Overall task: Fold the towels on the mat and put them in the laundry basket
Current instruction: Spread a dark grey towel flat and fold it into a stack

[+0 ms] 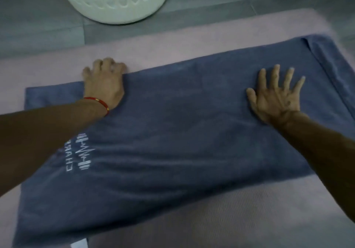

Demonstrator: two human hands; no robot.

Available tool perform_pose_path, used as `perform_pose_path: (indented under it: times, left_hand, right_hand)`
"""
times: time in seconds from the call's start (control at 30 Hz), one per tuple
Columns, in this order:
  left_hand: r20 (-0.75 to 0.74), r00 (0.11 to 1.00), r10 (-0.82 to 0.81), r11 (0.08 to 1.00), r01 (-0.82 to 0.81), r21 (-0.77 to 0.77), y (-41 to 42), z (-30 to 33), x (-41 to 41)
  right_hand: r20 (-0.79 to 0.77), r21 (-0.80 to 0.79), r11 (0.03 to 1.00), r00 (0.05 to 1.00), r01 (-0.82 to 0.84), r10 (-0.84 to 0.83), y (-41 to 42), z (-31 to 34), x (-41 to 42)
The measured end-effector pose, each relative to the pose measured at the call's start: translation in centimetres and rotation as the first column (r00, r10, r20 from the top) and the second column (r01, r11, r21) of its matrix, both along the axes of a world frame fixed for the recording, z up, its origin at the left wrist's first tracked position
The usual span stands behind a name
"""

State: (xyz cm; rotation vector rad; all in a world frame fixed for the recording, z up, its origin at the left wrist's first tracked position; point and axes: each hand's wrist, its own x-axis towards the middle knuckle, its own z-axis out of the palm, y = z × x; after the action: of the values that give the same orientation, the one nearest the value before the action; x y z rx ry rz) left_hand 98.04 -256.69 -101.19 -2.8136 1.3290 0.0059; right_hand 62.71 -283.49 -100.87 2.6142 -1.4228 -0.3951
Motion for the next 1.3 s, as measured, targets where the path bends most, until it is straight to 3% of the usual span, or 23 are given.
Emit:
perform_pose_path:
  times: [0.07,0.2,0.3,0.4,0.6,0.77,0.9,1.03,1.13,1.2,1.27,1.3]
  left_hand:
    - [-0.081,0.981,0.173,0.984,-0.17,0.052,3.3,0.5,1.7]
    - [-0.048,0.973,0.227,0.971,-0.222,0.088,8.5,0.3,3.5]
    - [0.015,0.958,0.288,0.952,-0.288,0.1,9.5,0.2,4.9]
    - [-0.069,0.927,0.368,0.924,-0.356,0.14,9.1,1.4,6.9]
    - [-0.055,0.948,0.314,0.949,-0.311,0.053,9.3,2.7,9.1]
    - [-0.175,0.933,0.314,0.927,-0.341,-0.155,17.4,1.5,6.7]
    - [-0.183,0.983,0.019,0.98,-0.054,-0.189,27.5,-0.8,4.5]
    - [-0.19,0.979,-0.071,0.997,0.066,-0.033,31.0,-1.0,5.1]
    - [-0.214,0.975,-0.054,0.998,0.058,0.011,28.8,1.1,5.4]
    - [-0.229,0.973,-0.031,0.997,0.047,0.063,27.0,2.3,6.2]
    - [-0.197,0.98,-0.024,0.986,0.056,0.159,25.6,3.2,7.3]
    - [-0.168,0.985,-0.038,0.975,0.074,0.212,25.0,3.6,8.0]
  right_hand:
    - [0.121,0.03,0.987,0.981,-0.158,0.153,5.0,0.8,2.7]
    - [0.314,0.073,0.875,0.844,-0.479,0.436,17.5,0.6,9.0]
    - [0.387,0.142,0.834,0.806,-0.532,0.448,25.1,0.4,13.1]
    - [0.407,0.172,0.828,0.804,-0.534,0.434,30.2,0.6,15.3]
    - [0.441,0.168,0.671,0.664,-0.722,0.604,38.1,0.7,13.7]
    - [0.513,0.169,0.463,0.479,-0.87,0.713,43.1,-1.3,12.9]
    - [0.562,0.174,0.323,0.363,-0.93,0.743,46.7,-1.8,14.8]
    - [0.475,0.123,0.312,0.332,-0.942,0.815,48.3,-0.6,16.3]
    - [0.523,0.079,0.322,0.314,-0.943,0.792,49.4,-0.5,16.8]
    - [0.576,0.161,0.383,0.402,-0.91,0.712,49.7,0.2,16.8]
    - [0.667,0.244,0.574,0.565,-0.782,0.486,48.9,1.6,16.6]
    - [0.689,0.349,0.606,0.634,-0.714,0.35,48.2,2.2,16.7]
